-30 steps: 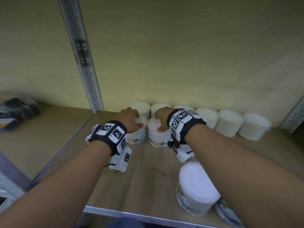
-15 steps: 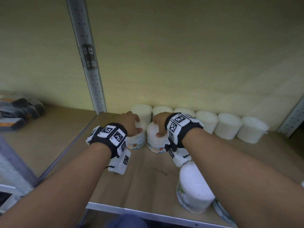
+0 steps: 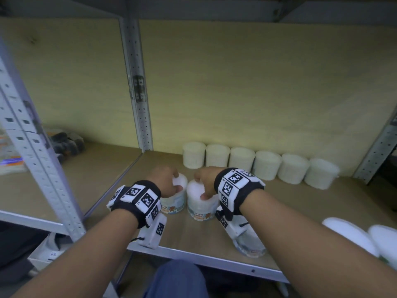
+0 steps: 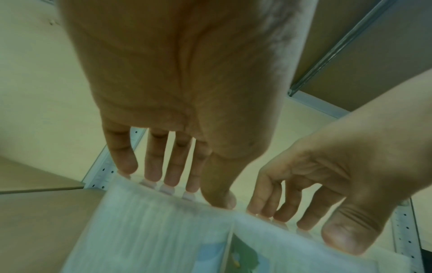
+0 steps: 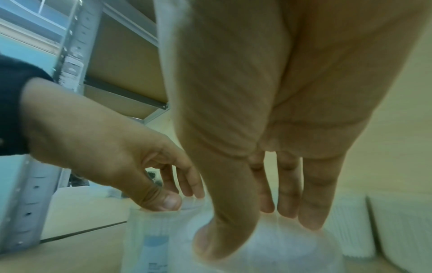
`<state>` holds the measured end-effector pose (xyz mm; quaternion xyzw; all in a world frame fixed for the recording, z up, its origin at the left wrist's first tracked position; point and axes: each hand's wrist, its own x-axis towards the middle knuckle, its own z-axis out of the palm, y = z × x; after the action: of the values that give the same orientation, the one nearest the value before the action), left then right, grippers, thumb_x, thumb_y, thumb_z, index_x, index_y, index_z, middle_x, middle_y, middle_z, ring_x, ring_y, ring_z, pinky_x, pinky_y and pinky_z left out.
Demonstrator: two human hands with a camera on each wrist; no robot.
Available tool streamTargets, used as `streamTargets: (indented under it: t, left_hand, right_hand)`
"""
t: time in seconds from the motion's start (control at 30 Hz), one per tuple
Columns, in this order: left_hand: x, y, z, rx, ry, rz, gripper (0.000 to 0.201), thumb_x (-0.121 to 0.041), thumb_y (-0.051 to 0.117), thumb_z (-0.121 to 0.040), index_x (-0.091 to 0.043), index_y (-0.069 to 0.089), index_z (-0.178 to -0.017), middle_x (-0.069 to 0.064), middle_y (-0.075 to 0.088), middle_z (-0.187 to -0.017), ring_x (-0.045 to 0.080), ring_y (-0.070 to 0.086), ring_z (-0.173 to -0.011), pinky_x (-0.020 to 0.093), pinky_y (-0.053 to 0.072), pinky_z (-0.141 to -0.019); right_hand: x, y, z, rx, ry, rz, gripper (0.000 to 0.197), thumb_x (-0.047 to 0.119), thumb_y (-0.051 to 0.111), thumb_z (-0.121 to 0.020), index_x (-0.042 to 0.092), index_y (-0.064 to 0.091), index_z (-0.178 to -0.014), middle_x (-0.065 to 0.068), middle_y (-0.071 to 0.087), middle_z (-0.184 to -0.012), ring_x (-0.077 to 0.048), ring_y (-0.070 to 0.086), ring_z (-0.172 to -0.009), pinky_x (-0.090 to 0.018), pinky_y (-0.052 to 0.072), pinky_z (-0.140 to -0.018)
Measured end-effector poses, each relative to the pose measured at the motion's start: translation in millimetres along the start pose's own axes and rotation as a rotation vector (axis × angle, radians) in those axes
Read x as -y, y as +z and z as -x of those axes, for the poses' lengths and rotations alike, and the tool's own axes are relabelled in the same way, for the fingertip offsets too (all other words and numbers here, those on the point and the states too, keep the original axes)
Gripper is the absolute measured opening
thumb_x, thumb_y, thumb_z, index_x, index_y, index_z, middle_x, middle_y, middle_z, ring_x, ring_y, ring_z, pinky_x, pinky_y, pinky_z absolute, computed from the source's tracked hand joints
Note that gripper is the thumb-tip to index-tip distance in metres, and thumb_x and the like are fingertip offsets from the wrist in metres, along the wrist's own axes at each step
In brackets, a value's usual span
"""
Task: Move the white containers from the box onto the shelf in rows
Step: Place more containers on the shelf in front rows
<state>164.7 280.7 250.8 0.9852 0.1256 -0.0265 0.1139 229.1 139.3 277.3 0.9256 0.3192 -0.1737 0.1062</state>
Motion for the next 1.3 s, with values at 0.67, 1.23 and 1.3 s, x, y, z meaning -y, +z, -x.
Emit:
streamTargets:
  t: [0.67, 1.23, 1.3]
  left_hand:
    - [-25, 14, 80, -0.045, 0.034, 0.054, 0.048, -0.044, 0.059, -0.087, -0.022, 0.052, -0.128, 0.003, 0.052, -0.134, 0.023, 0.042, -0.127, 0.04, 0.039, -0.106]
    - [-43, -11, 74, -0.072, 0.084, 0.262, 0.042, -0.012, 0.06, -0.084, -0.014, 0.061, -0.125, 0.004, 0.061, -0.13, 0.018, 0.058, -0.118, 0.022, 0.043, -0.095]
    - [-52, -16, 68, -0.086, 0.107, 0.301, 0.045, -0.01, 0.06, -0.082, -0.014, 0.06, -0.127, 0.004, 0.058, -0.132, 0.018, 0.056, -0.121, 0.023, 0.042, -0.097]
  right_hand:
    - [-8, 32, 92, -0.02, -0.111, -0.108, 0.064, 0.027, 0.072, -0.082, 0.017, 0.043, -0.139, -0.008, 0.048, -0.138, -0.028, 0.049, -0.123, -0.04, 0.043, -0.104]
    - [-42, 25, 98, -0.152, -0.115, -0.315, 0.053, 0.032, 0.063, -0.089, 0.022, 0.047, -0.138, -0.001, 0.046, -0.143, -0.021, 0.049, -0.127, -0.035, 0.043, -0.105]
    - [-59, 20, 100, -0.174, -0.074, -0.356, 0.053, 0.03, 0.064, -0.088, 0.02, 0.049, -0.138, -0.002, 0.046, -0.143, -0.02, 0.048, -0.128, -0.031, 0.042, -0.104]
